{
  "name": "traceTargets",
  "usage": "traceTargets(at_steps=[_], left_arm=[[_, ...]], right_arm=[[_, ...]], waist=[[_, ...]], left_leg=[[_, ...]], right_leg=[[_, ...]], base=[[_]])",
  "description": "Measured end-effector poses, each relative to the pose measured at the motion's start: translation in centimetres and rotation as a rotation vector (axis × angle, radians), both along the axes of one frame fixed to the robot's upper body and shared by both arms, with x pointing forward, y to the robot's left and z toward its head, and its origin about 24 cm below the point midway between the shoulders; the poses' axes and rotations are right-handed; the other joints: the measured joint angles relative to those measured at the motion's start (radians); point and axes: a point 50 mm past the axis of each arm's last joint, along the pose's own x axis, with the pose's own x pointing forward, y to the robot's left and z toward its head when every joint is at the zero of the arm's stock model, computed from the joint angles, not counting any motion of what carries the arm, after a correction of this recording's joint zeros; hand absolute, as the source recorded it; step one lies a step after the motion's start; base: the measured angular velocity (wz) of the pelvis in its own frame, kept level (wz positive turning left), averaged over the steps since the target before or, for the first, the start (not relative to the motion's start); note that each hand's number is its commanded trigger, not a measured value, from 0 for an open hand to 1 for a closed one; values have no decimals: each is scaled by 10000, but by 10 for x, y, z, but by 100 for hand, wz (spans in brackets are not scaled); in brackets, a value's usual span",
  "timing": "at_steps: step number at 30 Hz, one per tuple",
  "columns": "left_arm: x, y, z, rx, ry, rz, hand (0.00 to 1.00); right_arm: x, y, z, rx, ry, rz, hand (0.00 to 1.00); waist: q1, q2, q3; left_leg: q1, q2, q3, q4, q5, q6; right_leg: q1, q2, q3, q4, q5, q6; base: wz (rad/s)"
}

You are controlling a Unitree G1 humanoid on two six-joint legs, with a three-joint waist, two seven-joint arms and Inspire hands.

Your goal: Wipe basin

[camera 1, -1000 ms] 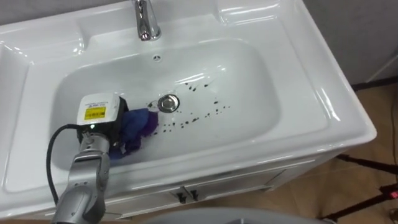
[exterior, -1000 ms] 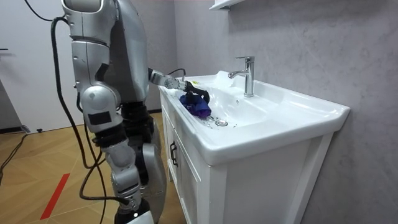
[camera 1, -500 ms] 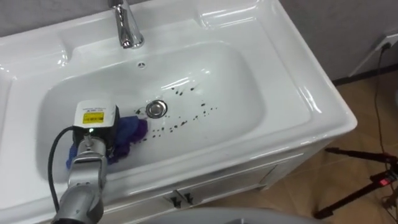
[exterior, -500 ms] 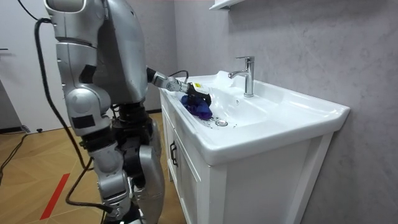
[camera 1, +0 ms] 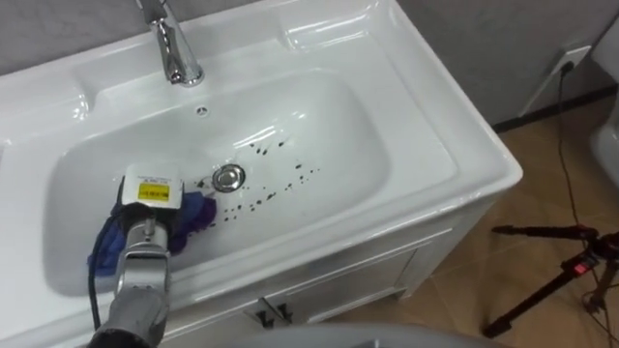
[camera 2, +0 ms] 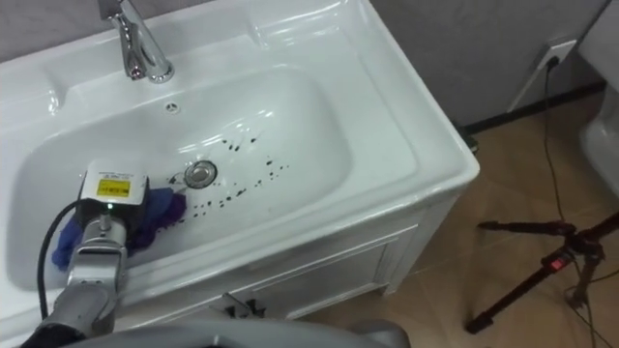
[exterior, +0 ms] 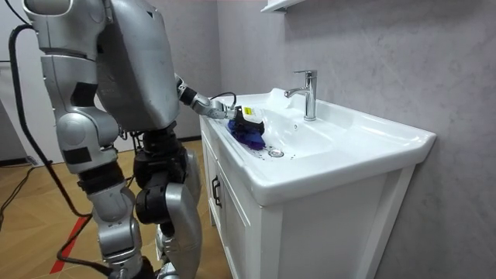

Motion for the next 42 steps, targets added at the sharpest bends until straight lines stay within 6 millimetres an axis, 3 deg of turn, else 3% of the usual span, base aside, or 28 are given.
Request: traceTargets(at_steps=[5,11,16,21,33,42], left_arm=[[-5,8,-2,250,51,382,100],[-10,17,-5,467,211,790,100],[-5,24,-2,210,-152,1330,100],[-7,36,-2,-971,-996,2812,100],[-14,68,-1,-5371,-3504,7190,100],[-14,70,-2,-7492,-4462,8258,100]], right_arm=[[-8,-1,0,-82,295,-96,0],[-11,-4,1,-214,355,-360,0],[-13,-6,2,-338,354,-540,0],[-15,-6,3,-493,261,-522,0],[-39,5,0,-328,993,-1311,0],[-40,21,-4,201,1179,-1332,0]], waist=[[33,-72,-74],[-275,-153,-112],[-275,-319,-117],[-253,-466,-191],[-241,-530,-214],[-195,-660,-213]], left_leg=[[116,73,27,-2,0,-1],[255,149,244,-12,47,-81],[166,176,239,14,49,-85],[231,193,223,38,48,-85],[261,196,231,36,46,-88],[242,133,217,15,45,-89]], right_leg=[[15,113,205,-3,43,-74],[158,100,195,14,24,-153],[19,106,171,159,-7,-196],[81,113,159,166,-3,-209],[-22,104,176,378,-83,-239],[-6,58,224,403,-136,-155]], base=[[-17],[0],[2],[0],[0],[5]])
